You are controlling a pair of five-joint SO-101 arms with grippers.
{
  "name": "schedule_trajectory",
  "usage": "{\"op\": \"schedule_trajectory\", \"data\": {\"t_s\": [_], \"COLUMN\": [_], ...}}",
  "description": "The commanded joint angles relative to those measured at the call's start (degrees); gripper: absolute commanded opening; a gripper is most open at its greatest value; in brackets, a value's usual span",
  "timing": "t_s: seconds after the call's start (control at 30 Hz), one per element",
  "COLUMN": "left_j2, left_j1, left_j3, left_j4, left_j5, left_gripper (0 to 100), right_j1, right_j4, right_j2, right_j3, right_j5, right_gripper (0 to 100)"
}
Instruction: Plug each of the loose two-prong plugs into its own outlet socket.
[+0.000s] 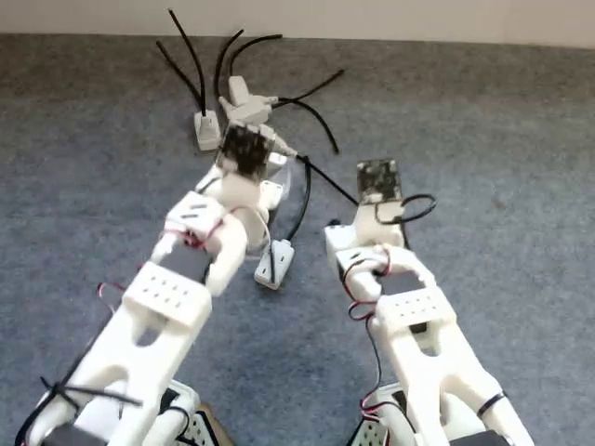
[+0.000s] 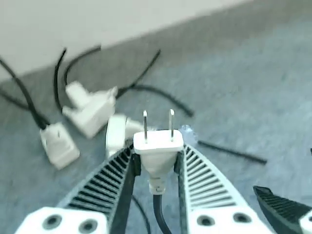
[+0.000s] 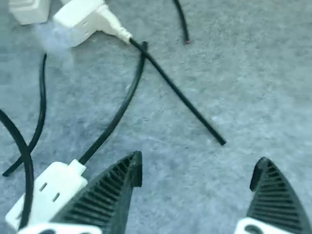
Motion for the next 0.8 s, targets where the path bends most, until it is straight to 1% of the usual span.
{"op": "schedule_trajectory", "data": {"t_s": [0.0, 0.07, 0.17, 0.2, 0.27, 0.4, 0.5, 0.63, 0.77], "left_j2": [-9.98, -13.41, -18.42, -20.0, -23.08, -27.65, -29.14, -29.05, -29.23], "left_j1": [1.89, 1.45, -0.04, -0.04, 0.31, 1.89, 3.47, 4.79, 4.79], "left_j3": [8.84, 13.14, 19.03, 20.97, 24.4, 28.79, 30.64, 31.25, 31.25], "left_j4": [-14.77, -19.6, -26.55, -28.57, -32.18, -34.81, -34.73, -34.73, -34.73], "left_j5": [1.23, 5.27, 11.78, 12.92, 13.54, 13.54, 13.54, 13.54, 13.71], "left_gripper": [1, 1, 1, 1, 1, 1, 1, 1, 1], "right_j1": [2.24, 2.77, 3.56, 3.82, 3.91, 3.56, 0.75, -5.76, -15.08], "right_j4": [4.18, 6.55, 10.68, 12.35, 15.34, 23.52, 31.43, 41.89, 51.47], "right_j2": [-1.98, -2.07, -2.07, -2.07, -2.15, -2.15, -2.15, -2.15, -2.07], "right_j3": [-5.76, -7.08, -11.56, -13.41, -17.63, -29.05, -40.31, -57.01, -70.64], "right_j5": [0.62, 0.7, 0.7, 0.7, 0.79, 0.79, 0.79, 0.79, 0.79], "right_gripper": [34.8, 31.5, 21.4, 18.3, 14.0, 12.3, 8.0, 0.5, 0.7]}}
